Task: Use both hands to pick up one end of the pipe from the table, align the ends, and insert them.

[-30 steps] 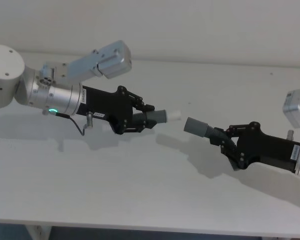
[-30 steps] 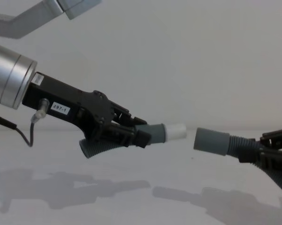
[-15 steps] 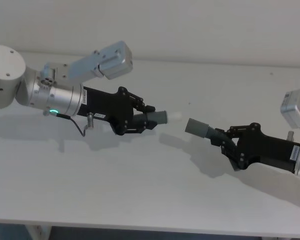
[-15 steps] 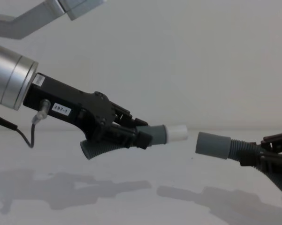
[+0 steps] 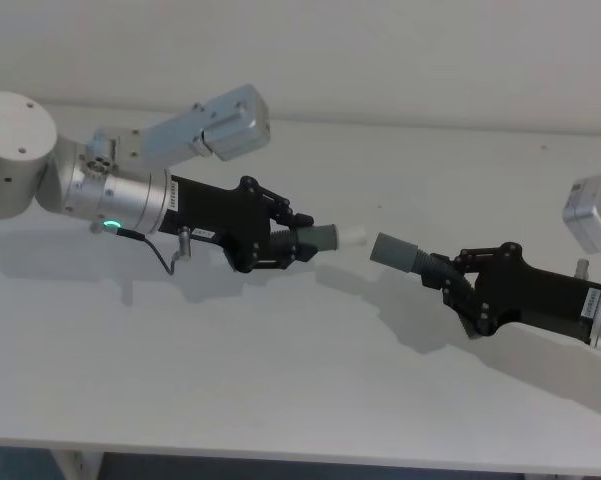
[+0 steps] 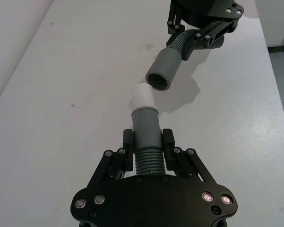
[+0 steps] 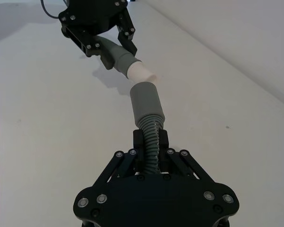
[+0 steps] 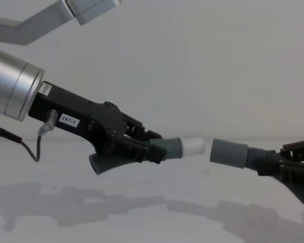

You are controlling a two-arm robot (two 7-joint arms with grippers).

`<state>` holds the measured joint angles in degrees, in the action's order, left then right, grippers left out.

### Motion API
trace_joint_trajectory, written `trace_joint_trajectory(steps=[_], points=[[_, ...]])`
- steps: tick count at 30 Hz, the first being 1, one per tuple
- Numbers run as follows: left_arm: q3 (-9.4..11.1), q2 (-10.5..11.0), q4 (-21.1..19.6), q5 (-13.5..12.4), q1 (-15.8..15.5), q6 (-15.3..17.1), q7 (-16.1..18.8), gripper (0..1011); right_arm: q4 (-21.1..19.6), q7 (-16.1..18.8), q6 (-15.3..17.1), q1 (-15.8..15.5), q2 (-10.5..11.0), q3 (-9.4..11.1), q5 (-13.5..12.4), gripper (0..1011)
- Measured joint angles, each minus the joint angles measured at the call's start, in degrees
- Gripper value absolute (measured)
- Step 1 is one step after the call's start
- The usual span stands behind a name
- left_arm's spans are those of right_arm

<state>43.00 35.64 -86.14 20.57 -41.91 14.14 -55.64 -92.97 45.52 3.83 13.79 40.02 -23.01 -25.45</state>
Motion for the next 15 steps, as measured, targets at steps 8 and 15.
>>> trace_joint_trajectory(steps=[8,15], points=[[0.63,-0.34,0.42,0.2,-0.45,0.06,0.06,352,-0.02,-0.21,-0.07,0.17,0.14,-0.39,-0.42,162],[1.02,-0.42,0.55,0.39,-0.71,0.18,0.23,352,0.31,-0.49,-0.19,0.37,0.17,-0.79,-0.49,162]])
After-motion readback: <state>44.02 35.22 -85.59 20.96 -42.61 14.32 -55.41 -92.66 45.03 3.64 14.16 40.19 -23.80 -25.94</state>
